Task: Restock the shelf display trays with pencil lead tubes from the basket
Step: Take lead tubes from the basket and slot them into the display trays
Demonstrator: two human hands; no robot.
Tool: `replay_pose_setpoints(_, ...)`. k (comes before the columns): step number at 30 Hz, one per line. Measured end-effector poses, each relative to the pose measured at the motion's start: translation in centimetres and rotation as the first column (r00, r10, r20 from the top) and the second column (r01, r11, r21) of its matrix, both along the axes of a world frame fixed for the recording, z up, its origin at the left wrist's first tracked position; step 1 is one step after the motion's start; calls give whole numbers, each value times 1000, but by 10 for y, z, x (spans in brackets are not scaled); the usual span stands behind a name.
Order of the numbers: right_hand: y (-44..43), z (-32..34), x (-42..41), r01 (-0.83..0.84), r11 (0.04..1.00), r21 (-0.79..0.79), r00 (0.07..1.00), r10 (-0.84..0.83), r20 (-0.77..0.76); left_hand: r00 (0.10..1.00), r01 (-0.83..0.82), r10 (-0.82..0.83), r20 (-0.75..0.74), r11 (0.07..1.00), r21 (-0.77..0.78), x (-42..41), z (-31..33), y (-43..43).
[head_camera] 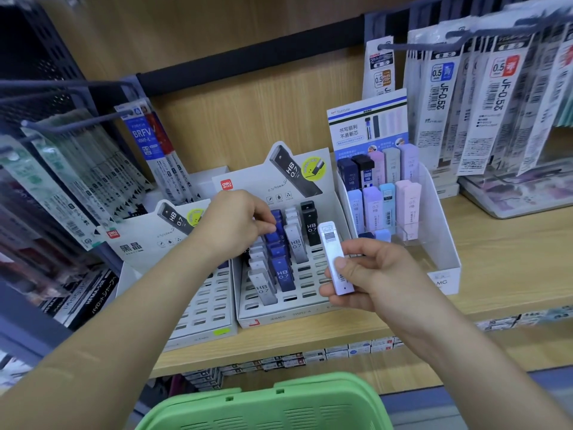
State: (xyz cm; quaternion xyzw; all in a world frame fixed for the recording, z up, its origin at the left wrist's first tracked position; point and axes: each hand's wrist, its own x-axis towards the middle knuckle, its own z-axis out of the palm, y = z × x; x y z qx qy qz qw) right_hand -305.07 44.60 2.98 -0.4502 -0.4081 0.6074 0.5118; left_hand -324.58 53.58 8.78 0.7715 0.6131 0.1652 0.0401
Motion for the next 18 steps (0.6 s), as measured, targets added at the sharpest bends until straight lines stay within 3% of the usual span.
replay_pose_setpoints(8,-7,4,-6,0,1000,19,1000,0,-16,999,30,-30,20,999,19,3,3,-7)
replay_pose_setpoints(10,-7,5,-5,-6,1000,20,1000,7,-28,980,41,-47,196,999,33,7,5,-15)
replay_pose_setpoints(13,-5,6,0,-39,999,-38,997,36,-74,796,326,-199,571,937,-128,18,15,-38)
replay_pose_setpoints(15,-5,9,4,-116,989,-94,975,95,-200,739,439,-229,633,877,-195,26,20,-48)
replay_pose_setpoints(18,-8,16,10,-160,980,-117,944,118,-307,671,360,-129,730,917,-169,37,22,-51)
